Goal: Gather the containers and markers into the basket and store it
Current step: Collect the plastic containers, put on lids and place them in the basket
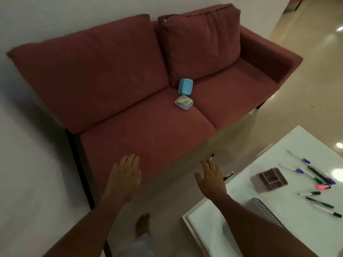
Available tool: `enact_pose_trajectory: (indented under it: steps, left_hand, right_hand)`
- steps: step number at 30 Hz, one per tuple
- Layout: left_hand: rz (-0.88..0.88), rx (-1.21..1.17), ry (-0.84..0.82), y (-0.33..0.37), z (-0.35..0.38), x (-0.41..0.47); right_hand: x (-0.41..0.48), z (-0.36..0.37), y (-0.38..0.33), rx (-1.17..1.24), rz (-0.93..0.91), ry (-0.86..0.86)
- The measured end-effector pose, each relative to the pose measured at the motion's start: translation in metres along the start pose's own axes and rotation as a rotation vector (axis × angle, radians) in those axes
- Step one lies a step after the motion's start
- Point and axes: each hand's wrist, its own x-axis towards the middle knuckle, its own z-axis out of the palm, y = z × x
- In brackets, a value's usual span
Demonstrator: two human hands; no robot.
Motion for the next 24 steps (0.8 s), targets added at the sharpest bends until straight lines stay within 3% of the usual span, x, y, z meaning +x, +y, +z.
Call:
enact_pose_trajectory:
  steps: [9,15,20,24]
  left_hand:
    - [0.212,0.000,0.049,-0.017,-0.045,0.188]
    - [0.174,-0.067,0.023,0.005,-0.029,0.286]
    - [-0.042,-0.187,-0.121,0.023,0.014,0.382]
    - [-0.544,-0.619,-0.285,0.072,0.042,0.456]
  right_hand:
    - [0.119,-0.017,-0.076,0.102,0.076,-0.009]
    - [0.246,-0.039,-0.072,0.120,0.058,-0.044]
    - [0.380,-0.050,-0.043,0.209,0.061,-0.102]
    - [0.479,-0.050,-0.001,0.418,0.186,-0.308]
